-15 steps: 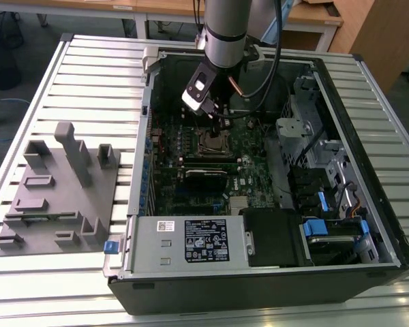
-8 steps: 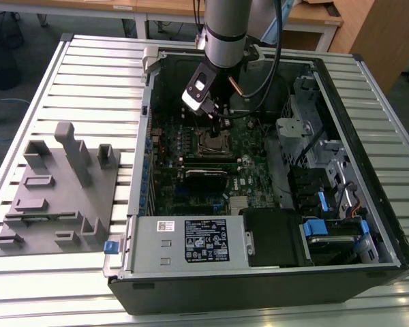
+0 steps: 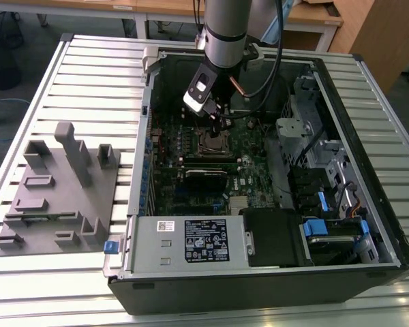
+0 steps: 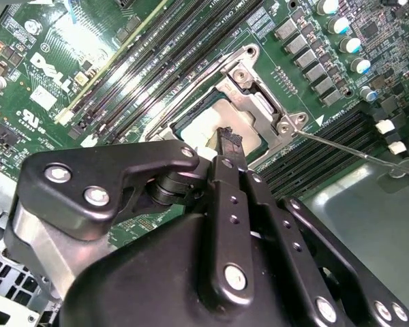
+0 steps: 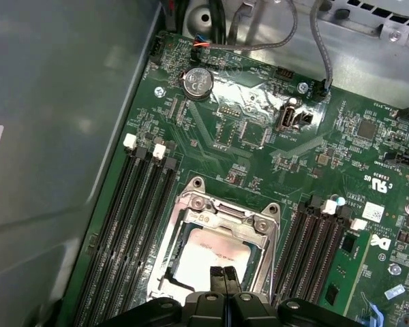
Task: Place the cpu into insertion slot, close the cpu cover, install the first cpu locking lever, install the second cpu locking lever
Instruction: 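Close the cpu cover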
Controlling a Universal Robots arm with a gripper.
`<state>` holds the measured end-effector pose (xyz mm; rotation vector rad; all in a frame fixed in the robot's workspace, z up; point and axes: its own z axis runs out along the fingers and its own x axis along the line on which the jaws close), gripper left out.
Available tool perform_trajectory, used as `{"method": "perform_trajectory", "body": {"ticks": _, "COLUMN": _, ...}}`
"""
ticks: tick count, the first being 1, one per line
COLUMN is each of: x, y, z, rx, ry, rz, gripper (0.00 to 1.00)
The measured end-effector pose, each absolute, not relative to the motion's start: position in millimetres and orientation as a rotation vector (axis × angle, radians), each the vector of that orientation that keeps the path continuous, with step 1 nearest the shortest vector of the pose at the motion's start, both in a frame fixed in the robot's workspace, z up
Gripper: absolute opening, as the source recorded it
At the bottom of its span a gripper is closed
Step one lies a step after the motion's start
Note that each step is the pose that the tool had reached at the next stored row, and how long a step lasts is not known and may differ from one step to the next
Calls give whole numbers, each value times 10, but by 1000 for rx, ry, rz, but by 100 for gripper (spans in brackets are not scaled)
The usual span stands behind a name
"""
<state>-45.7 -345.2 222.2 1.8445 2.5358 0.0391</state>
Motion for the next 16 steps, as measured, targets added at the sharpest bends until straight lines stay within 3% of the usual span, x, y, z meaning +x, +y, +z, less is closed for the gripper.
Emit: {"method": "perform_trajectory", "body": {"ticks": 16, "x": -457, "y": -3452, "z": 2222, "rx": 1718, "ry": 2624, "rz": 40, "gripper": 10}}
